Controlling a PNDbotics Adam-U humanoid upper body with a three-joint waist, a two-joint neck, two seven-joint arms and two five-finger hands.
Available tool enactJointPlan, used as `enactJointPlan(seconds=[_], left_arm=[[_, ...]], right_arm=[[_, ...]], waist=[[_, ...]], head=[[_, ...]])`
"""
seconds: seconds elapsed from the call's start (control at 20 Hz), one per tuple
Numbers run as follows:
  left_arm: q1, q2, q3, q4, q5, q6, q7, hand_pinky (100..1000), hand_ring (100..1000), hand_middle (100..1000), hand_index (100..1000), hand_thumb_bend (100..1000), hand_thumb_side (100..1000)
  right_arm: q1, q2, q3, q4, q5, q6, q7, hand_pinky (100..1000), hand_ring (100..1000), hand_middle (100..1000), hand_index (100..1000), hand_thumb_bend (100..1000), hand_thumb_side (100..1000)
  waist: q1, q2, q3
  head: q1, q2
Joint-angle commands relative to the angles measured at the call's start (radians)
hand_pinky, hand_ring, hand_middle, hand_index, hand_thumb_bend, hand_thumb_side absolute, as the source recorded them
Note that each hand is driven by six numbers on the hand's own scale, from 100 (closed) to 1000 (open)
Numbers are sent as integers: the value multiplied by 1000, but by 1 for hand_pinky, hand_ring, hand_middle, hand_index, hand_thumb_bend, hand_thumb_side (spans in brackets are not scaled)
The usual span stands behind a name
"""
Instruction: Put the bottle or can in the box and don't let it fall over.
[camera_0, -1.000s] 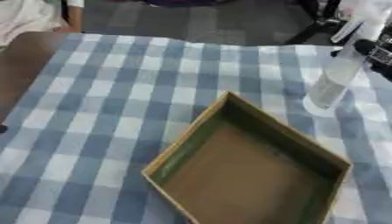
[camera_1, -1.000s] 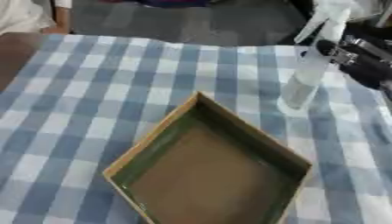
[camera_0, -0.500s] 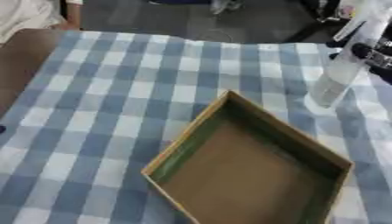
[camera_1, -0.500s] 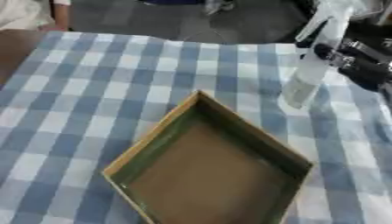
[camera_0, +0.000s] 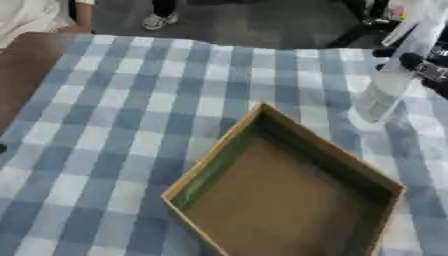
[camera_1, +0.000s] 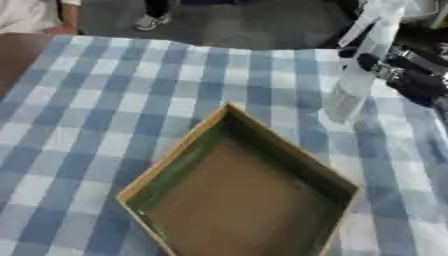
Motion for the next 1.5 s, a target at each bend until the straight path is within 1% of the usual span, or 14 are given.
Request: enactJointPlan(seconds=[0.05, 0.35, 0.5, 0.85, 1.05, 1.4, 1.5], left_arm=[[-9, 12, 2, -20, -4, 0, -2, 1000, 645, 855, 940, 100, 726], [-11, 10, 2, -21, -6, 2, -5, 1000, 645, 854, 940, 100, 727], [-13, 10, 1, -21, -6, 3, -6, 1000, 644, 854, 940, 100, 727], [-14, 10, 2, -21, -5, 3, -7, 1000, 644, 854, 940, 100, 726], [-15, 9, 2, -21, -5, 5, -8, 1000, 644, 854, 940, 100, 726], [-16, 9, 2, -21, -4, 3, -9, 1000, 644, 854, 940, 100, 726], [-16, 9, 3, -21, -4, 3, -8, 1000, 644, 854, 940, 100, 726]], right_arm=[[-4, -21, -1, -18, 16, -5, 1, 935, 1000, 1000, 991, 100, 643], [7, -6, 1, -18, 40, -16, -1, 933, 1000, 1000, 988, 100, 623], [9, -2, 2, -16, 46, -17, -5, 932, 1000, 1000, 987, 100, 596], [11, -1, 3, -17, 56, -23, -16, 933, 1000, 1000, 980, 100, 498], [17, 1, 6, -16, 69, -30, -13, 935, 1000, 1000, 979, 100, 488], [27, 11, 9, -12, 85, -39, 4, 938, 1000, 1000, 976, 100, 501], [30, 13, 9, -10, 90, -41, 9, 939, 1000, 1000, 976, 100, 490]], waist=[[0, -14, 2], [-1, -11, -1], [-2, -11, -1], [-4, -10, 3], [-7, -10, 3], [-6, -11, 4], [-6, -11, 3]], head=[[0, -14], [4, -13], [4, -14], [3, -16], [4, -17], [5, -15], [5, -15]])
